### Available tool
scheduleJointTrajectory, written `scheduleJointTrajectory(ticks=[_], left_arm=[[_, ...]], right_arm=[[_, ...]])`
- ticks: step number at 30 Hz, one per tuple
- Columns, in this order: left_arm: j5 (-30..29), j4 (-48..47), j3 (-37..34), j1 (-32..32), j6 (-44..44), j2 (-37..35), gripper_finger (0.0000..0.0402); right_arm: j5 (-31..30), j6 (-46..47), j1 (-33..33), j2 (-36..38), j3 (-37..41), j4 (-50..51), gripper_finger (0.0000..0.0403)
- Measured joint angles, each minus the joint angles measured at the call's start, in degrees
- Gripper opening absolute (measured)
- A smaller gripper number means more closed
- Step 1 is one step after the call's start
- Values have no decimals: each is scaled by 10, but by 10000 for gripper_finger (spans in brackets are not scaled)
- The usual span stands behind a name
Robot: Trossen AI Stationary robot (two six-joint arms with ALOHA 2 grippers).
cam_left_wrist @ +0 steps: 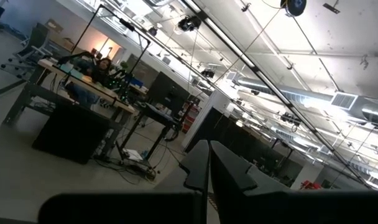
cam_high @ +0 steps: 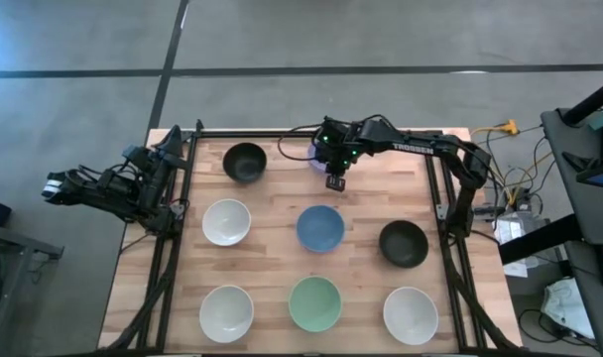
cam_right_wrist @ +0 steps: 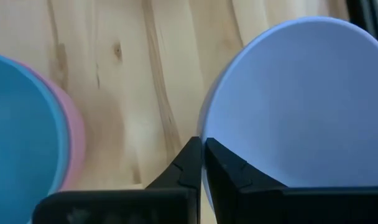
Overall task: Nest bowls inside each other
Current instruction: Stack the purple bowl into the blue bowl
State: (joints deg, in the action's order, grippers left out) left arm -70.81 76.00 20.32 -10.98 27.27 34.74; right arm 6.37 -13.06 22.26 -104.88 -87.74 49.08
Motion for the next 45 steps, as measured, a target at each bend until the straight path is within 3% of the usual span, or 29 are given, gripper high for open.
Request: scheduleJointTrajectory(ticks=[6, 14, 24, 27, 33, 38, 45], left_arm=[[0, 0, 0, 0, 0, 1, 0], [0, 0, 0, 0, 0, 3, 0], [0, 0, 1, -1, -2, 5, 0], [0, 0, 3, -1, -53, 5, 0], [5, -1, 1, -1, -163, 9, 0], [18, -3, 5, -12, -165, 23, 0], [19, -2, 7, -36, -166, 37, 0]], right_arm=[[2, 11, -2, 40, 0, 0, 11], [59, 9, -37, 104, 3, -18, 11], [62, 8, -182, 174, 36, -53, 11], [61, 15, -233, 194, 64, -63, 11], [-3, 27, -318, 222, 127, -121, 11], [-81, -10, -362, 210, 134, -114, 11], [-97, -20, -370, 161, 128, -57, 10]])
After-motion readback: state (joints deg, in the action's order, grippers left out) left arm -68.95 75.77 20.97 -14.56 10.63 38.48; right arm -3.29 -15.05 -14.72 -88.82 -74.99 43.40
